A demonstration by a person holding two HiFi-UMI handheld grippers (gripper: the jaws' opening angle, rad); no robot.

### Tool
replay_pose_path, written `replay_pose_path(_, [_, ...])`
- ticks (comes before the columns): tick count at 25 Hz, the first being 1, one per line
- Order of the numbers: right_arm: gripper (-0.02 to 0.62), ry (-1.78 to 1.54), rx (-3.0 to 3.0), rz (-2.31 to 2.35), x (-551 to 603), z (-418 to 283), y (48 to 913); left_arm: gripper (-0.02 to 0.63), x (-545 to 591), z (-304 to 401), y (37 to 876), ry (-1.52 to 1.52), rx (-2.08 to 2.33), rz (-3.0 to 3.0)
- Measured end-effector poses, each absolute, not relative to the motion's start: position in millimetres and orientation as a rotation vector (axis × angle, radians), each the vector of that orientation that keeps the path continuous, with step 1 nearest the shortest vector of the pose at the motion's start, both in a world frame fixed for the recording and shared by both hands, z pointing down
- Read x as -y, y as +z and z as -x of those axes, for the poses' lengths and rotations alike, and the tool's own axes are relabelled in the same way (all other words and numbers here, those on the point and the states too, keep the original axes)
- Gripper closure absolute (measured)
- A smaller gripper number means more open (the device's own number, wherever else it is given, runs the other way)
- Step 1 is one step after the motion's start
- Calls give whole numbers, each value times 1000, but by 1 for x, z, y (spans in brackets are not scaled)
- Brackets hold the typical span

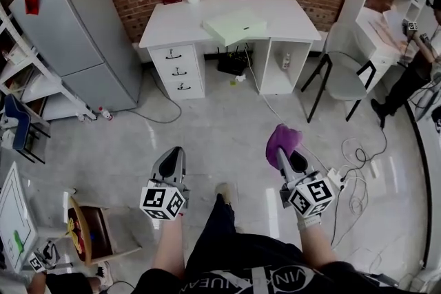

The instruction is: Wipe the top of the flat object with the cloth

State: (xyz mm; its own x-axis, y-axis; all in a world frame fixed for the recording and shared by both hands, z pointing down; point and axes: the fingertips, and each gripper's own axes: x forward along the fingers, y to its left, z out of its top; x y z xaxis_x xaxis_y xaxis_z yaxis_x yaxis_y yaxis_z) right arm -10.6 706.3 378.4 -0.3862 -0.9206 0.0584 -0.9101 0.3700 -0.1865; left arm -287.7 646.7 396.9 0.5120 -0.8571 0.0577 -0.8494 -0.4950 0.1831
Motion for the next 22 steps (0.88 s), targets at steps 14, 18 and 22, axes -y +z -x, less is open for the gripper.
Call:
replay_pose_path(14, [534, -329, -2542, 1690, -559, -5, 371, 586, -494, 270, 384, -62, 1421, -2595])
replay_pose_path(18, [534, -372, -2511, 1725, -520, -11, 377, 585, -451, 273, 391, -50, 1407, -2591])
replay_pose_path(22, [534, -392, -2464, 1760, -486, -18, 381, 586, -414, 268, 399, -40, 1371, -2604])
